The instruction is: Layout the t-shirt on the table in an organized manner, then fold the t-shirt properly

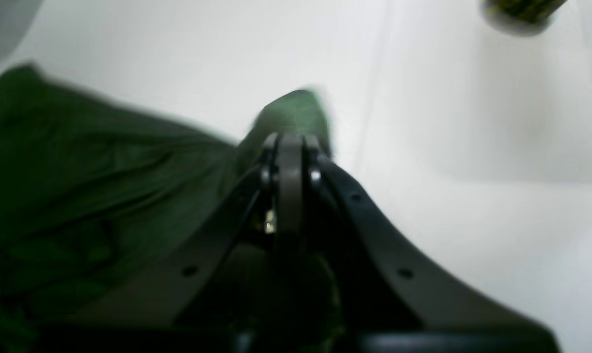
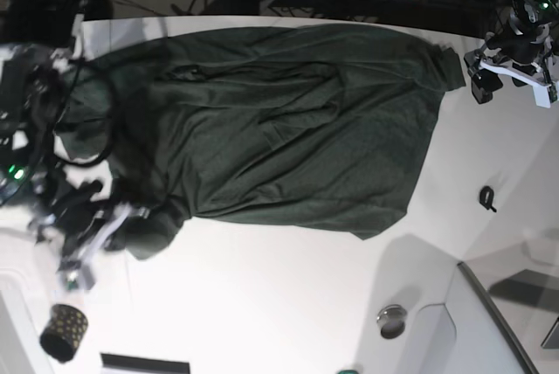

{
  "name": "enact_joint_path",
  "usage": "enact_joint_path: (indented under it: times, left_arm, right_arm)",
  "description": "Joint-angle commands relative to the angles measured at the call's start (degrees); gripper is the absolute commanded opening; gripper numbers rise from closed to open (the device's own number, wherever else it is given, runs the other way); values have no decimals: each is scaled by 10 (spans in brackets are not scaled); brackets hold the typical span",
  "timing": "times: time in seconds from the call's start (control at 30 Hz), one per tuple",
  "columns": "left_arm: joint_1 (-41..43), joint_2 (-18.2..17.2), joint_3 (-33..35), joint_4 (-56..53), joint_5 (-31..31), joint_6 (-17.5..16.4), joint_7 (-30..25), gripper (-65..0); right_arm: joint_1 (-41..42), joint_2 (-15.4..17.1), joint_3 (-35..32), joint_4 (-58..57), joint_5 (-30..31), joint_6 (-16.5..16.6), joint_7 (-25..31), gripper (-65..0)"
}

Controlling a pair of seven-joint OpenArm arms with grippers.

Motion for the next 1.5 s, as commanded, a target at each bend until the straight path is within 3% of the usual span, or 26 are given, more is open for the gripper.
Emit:
enact_joint_path:
  times: [0.0, 0.17, 0.3, 0.5, 0.57, 0.77, 0.93, 1.03, 1.13, 1.47]
  left_arm:
    - [1, -8, -2, 8, -4, 1, -13, -135]
    - [0, -7, -2, 8, -4, 1, -13, -135]
    - [0, -7, -2, 8, -4, 1, -13, -135]
    - [0, -7, -2, 8, -4, 1, -13, -135]
    - [0, -7, -2, 8, -4, 1, -13, -135]
    - [1, -7, -2, 8, -4, 1, -13, -135]
    - [2, -7, -2, 8, -4, 1, -13, -135]
    - [2, -6, -2, 8, -4, 1, -13, -135]
    - [2, -6, -2, 8, -4, 1, -13, -135]
    - [4, -7, -2, 8, -4, 1, -13, -135]
  right_arm:
    - [-6, 2, 1, 11, 6, 18, 13, -642]
    - [-83, -37, 1, 9, 6, 83, 12, -636]
    - [-126, -64, 1, 7, 6, 92, 11, -624]
    - [-135, -62, -63, 7, 6, 92, -55, -419]
    - [-130, -62, -70, 9, 4, 91, -61, -383]
    - [-61, -62, 15, -27, -12, 88, -11, -380]
    - [39, -63, 70, -166, -122, 88, 3, -380]
    - [83, -63, 97, -245, -156, 88, 18, -380]
    - [106, -62, 127, -303, -159, 88, 54, -381]
    - [115, -62, 155, -351, -159, 88, 62, -386]
